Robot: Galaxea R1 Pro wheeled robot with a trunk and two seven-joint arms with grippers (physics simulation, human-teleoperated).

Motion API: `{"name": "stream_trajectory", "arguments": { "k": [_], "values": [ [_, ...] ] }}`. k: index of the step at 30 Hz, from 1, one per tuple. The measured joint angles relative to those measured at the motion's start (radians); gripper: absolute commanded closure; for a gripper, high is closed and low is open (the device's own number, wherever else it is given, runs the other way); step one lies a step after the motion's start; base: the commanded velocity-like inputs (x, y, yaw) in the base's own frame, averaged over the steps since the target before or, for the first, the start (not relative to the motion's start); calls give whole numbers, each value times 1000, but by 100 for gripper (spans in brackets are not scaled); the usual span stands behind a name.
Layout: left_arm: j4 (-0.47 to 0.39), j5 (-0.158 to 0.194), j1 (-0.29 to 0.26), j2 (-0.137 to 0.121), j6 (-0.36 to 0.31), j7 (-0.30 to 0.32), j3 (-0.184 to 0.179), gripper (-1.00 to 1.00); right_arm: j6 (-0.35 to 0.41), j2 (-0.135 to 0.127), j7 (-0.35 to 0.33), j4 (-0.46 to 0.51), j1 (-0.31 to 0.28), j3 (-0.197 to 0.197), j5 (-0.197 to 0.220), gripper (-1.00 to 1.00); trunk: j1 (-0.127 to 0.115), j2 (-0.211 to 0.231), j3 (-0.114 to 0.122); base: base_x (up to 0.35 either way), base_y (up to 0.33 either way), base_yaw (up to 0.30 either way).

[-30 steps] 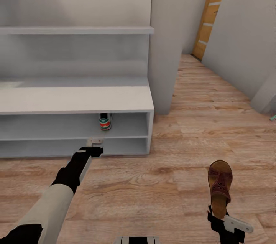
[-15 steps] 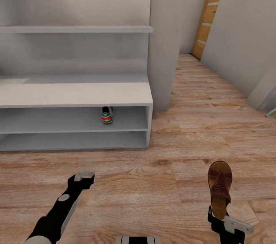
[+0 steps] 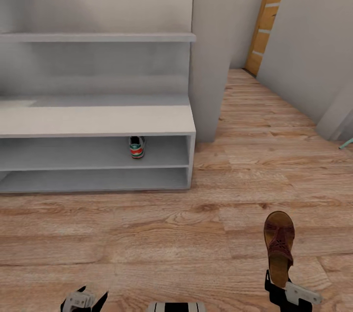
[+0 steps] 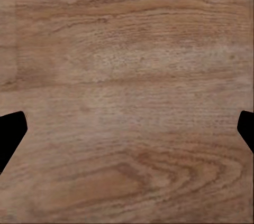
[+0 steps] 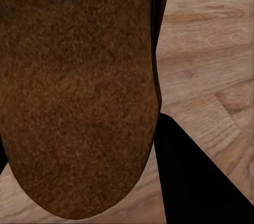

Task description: Pick up the two gym shoes and the two sandals from the corridor floor and place them onto the hallstand (shoe rack) in the corridor, making sure they are on the rack and not on the floor. Arrange them so the two gym shoes are next to each other and the two sandals are next to each other.

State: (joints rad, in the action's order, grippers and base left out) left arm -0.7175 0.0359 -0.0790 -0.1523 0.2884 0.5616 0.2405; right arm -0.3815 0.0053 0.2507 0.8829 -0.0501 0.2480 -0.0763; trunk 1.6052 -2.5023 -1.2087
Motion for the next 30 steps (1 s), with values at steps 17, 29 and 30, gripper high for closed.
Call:
{"name": "stream_trajectory", "arguments": {
  "k": [17,29,30],
  "values": [
    [46,6,28,-3,7,19,24,-100,-2,9,4,-27,0,-1,3,100,0,0,0,-48,113,0],
    [46,8,28,-3,7,21,25,-100,-2,9,5,-32,0,-1,2,100,0,0,0,-143,284,0],
    [46,9,28,-3,7,21,25,-100,-2,9,5,-35,0,-1,3,100,0,0,0,-146,286,0]
  ]
}}
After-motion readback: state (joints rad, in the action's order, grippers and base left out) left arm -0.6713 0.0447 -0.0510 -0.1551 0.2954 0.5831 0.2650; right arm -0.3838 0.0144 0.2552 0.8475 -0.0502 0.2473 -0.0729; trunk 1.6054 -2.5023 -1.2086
